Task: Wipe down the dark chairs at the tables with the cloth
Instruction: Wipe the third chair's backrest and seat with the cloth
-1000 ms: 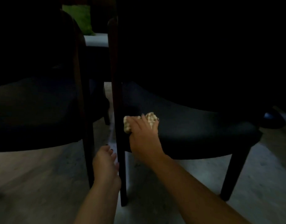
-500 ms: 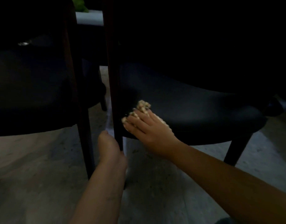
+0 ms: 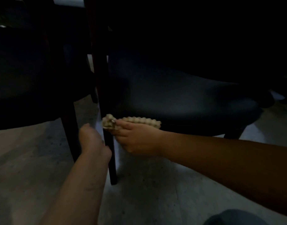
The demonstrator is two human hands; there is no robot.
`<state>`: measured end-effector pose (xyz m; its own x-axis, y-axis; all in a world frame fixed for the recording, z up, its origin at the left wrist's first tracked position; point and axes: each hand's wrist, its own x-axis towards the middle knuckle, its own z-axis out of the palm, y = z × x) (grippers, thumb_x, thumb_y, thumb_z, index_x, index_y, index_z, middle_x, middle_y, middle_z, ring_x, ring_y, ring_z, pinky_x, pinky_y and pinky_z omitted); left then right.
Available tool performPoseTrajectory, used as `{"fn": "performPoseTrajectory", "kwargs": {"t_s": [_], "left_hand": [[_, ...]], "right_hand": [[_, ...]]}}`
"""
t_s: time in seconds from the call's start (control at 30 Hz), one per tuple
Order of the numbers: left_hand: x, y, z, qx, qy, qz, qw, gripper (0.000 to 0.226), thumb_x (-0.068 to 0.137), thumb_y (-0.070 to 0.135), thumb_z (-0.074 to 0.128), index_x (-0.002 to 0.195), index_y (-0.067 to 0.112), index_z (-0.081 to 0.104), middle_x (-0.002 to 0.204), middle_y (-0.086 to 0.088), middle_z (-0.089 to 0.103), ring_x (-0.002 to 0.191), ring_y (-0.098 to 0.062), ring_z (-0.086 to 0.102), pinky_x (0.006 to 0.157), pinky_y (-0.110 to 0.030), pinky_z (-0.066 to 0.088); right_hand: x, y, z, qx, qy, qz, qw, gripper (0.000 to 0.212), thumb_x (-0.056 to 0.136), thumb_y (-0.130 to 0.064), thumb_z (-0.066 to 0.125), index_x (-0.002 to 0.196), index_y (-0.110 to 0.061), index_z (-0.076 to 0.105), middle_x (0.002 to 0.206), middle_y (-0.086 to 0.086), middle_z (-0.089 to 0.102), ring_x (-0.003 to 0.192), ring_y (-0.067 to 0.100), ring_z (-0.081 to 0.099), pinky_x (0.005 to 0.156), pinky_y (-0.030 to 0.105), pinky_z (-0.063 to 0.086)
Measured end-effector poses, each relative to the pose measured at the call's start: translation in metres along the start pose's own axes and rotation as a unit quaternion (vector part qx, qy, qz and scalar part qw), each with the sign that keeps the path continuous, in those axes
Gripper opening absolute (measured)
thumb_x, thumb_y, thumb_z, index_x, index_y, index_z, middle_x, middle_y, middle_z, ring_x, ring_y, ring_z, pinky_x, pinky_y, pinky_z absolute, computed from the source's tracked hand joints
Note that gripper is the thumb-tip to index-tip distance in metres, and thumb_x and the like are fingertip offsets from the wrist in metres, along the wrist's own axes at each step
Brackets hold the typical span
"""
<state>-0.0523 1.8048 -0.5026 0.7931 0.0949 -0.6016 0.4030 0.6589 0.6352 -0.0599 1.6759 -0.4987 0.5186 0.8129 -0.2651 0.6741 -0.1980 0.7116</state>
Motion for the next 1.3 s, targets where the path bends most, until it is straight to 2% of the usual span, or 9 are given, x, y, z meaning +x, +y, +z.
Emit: {"fn": "performPoseTrajectory", "kwargs": {"t_s": [0.13,0.2,0.3,0.4,0.5,0.67,0.87,1.1,1.3], "left_hand": [[0.007,-0.001,0.003,0.0,0.009,0.005,1.0,0.039,0.102,0.032,0.032,0.088,0.016,0.065,0.093,0.004,0.066,0.092,-0.02,0.059,0.086,-0.023,0.048],[0.009,-0.007,0.006,0.005,0.022,0.0,1.0,0.038,0.101,0.034,0.033,0.098,0.016,0.066,0.103,-0.003,0.067,0.097,-0.022,0.062,0.087,-0.03,0.048],[0.006,-0.015,0.012,0.004,0.023,-0.024,0.999,0.049,0.102,0.044,0.028,0.125,0.013,0.058,0.131,-0.004,0.059,0.09,-0.018,0.058,0.09,-0.029,0.046],[-0.003,-0.025,0.018,-0.02,-0.005,-0.038,0.999,0.049,0.098,0.049,0.037,0.123,0.015,0.062,0.117,-0.007,0.067,0.1,-0.021,0.063,0.09,-0.034,0.049],[-0.007,-0.037,0.024,-0.079,-0.081,-0.027,0.993,0.05,0.097,0.052,0.036,0.117,0.02,0.069,0.11,-0.006,0.073,0.107,-0.025,0.067,0.09,-0.037,0.051],[-0.015,-0.058,0.027,-0.085,-0.137,-0.066,0.985,0.063,0.083,0.073,0.044,0.115,0.025,0.069,0.107,-0.006,0.074,0.092,-0.025,0.072,0.079,-0.04,0.057],[-0.024,-0.075,0.041,-0.005,-0.137,-0.072,0.988,0.043,0.084,0.052,0.064,0.117,0.024,0.064,0.116,-0.007,0.07,0.106,-0.025,0.065,0.095,-0.043,0.05],[-0.048,-0.105,0.051,0.065,-0.179,-0.118,0.975,0.038,0.086,0.04,0.063,0.12,0.025,0.058,0.115,-0.003,0.065,0.108,-0.02,0.062,0.095,-0.037,0.045],[-0.049,-0.109,0.05,0.063,-0.18,-0.113,0.975,0.023,0.091,0.041,0.058,0.107,0.024,0.059,0.11,-0.004,0.065,0.102,-0.018,0.063,0.096,-0.035,0.043]], "right_hand": [[0.023,0.0,-0.002,0.053,0.047,0.063,0.996,0.041,0.098,-0.02,0.033,0.132,-0.019,0.055,0.145,0.007,0.045,0.141,0.03,0.03,0.116,0.052,0.009],[0.008,-0.003,0.003,0.111,0.144,0.13,0.975,0.034,0.095,-0.017,0.046,0.126,-0.015,0.062,0.136,0.007,0.055,0.133,0.03,0.043,0.113,0.052,0.028],[-0.022,-0.006,0.011,0.276,0.298,0.291,0.866,0.031,0.085,0.0,0.058,0.115,0.001,0.066,0.119,0.019,0.065,0.117,0.039,0.057,0.099,0.056,0.043],[-0.022,-0.004,0.0,0.35,0.276,0.425,0.788,0.038,0.08,-0.006,0.053,0.115,0.001,0.066,0.119,0.018,0.064,0.12,0.04,0.054,0.1,0.059,0.041],[-0.01,-0.007,-0.01,0.37,0.244,0.431,0.786,0.043,0.083,-0.02,0.049,0.119,-0.002,0.064,0.124,0.017,0.061,0.125,0.039,0.049,0.106,0.057,0.033],[-0.044,-0.013,0.006,0.338,0.254,0.437,0.793,0.036,0.087,-0.009,0.056,0.121,0.002,0.061,0.126,0.019,0.059,0.126,0.038,0.05,0.105,0.057,0.037],[-0.105,-0.016,0.028,0.331,0.236,0.537,0.739,0.036,0.086,0.0,0.057,0.122,0.003,0.06,0.125,0.02,0.06,0.124,0.036,0.051,0.106,0.054,0.038],[-0.176,-0.01,0.064,0.35,0.225,0.736,0.534,0.034,0.092,-0.001,0.049,0.125,0.001,0.058,0.132,0.016,0.056,0.132,0.028,0.043,0.112,0.029,0.026],[-0.221,0.005,0.098,0.314,0.246,0.849,0.347,0.033,0.095,-0.006,0.043,0.121,-0.004,0.064,0.125,0.012,0.061,0.122,0.023,0.051,0.107,0.027,0.034]]}}
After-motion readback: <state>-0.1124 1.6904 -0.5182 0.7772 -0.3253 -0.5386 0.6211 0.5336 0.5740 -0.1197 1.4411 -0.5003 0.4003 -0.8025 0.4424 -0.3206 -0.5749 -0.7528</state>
